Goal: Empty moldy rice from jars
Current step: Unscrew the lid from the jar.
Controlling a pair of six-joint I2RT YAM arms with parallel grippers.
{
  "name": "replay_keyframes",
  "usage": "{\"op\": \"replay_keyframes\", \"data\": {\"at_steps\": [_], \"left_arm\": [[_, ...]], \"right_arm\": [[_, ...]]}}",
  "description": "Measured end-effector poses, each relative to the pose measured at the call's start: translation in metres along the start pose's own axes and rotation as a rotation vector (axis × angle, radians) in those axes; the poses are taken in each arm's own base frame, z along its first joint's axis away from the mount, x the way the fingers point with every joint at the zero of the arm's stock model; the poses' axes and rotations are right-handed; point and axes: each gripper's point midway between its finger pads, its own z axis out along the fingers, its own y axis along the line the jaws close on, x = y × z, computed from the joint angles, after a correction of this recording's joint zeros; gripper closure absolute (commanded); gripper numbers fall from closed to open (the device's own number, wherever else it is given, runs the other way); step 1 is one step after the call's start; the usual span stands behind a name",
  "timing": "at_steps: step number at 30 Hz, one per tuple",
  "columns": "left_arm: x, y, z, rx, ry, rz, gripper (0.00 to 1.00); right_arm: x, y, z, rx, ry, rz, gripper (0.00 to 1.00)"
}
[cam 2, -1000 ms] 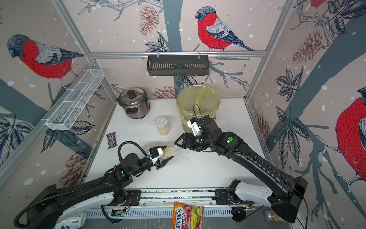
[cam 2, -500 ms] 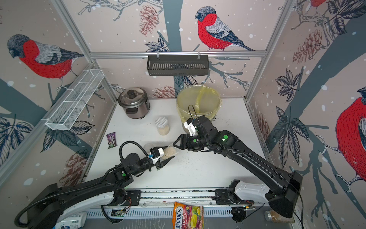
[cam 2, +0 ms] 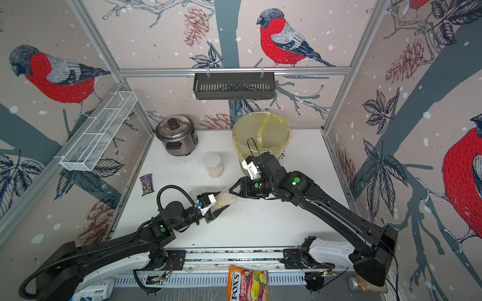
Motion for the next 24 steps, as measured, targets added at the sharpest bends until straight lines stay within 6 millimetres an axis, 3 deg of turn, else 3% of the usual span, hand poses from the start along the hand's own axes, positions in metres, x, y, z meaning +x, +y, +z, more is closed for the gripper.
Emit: {"op": "replay_keyframes", "data": {"at_steps": [6,12,24], "left_arm": [[0.000,0.006,0.004,-0.028,0.014,-0.010,1.00],[0.003,0.019,0.010,-0.060,0.044,-0.016,1.00],[-0.002,0.040,0.014,-0.074,0.036,-0.033,1.00]], "right_arm": [[-0.009,0.001,0.002,-0.005,0.032,-0.145,0.67],[-0.029,-0.007,0.005,-0.013,0.048,-0.296,0.83],[-0.057,-0.004,0.004,-0.031,0.095,-0.566,0.83]]}}
